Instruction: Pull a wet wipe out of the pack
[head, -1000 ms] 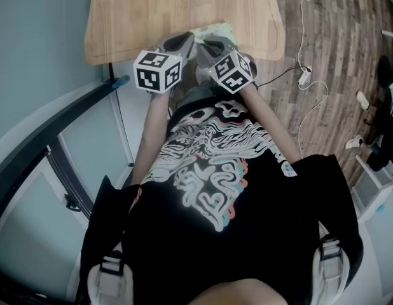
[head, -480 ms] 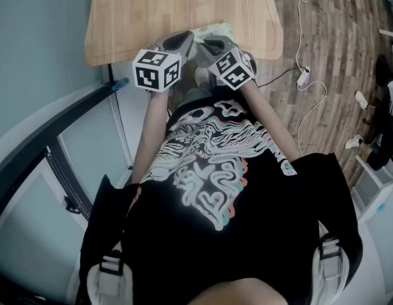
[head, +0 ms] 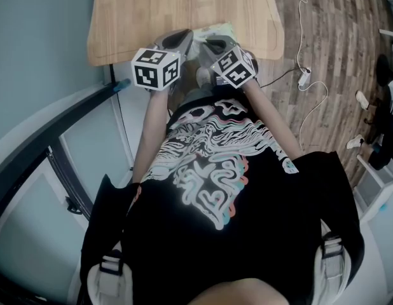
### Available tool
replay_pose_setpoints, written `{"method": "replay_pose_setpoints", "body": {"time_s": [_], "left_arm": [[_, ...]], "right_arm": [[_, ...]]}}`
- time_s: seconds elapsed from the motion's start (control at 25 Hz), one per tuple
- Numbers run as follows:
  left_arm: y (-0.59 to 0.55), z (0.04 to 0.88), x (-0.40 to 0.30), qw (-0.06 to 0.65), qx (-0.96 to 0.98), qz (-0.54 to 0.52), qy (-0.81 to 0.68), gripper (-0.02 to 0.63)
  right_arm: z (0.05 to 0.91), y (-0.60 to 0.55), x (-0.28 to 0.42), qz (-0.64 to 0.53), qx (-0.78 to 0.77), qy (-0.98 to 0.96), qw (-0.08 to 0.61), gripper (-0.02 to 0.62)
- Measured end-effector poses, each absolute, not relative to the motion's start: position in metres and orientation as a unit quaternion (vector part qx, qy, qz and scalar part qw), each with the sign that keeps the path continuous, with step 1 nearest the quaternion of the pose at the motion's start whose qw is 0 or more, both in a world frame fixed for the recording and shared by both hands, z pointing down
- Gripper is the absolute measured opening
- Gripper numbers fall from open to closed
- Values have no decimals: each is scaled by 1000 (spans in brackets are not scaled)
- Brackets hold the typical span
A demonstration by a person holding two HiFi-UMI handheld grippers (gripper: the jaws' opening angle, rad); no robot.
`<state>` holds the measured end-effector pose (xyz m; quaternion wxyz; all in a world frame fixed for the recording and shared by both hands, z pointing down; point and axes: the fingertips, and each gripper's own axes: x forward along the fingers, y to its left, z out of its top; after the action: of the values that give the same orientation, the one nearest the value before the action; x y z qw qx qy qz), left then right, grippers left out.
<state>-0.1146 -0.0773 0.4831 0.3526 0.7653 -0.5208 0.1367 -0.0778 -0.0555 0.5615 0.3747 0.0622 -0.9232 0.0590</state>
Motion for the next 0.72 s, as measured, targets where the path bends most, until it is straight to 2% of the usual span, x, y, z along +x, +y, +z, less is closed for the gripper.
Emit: {"method": "replay_pose_setpoints", "body": {"time_s": [0.72], "left_arm": [[-84,466,-135,345,757,110,-544,-3]], "right_arm": [[565,-55,-78,74,62,-924,371,17]]}}
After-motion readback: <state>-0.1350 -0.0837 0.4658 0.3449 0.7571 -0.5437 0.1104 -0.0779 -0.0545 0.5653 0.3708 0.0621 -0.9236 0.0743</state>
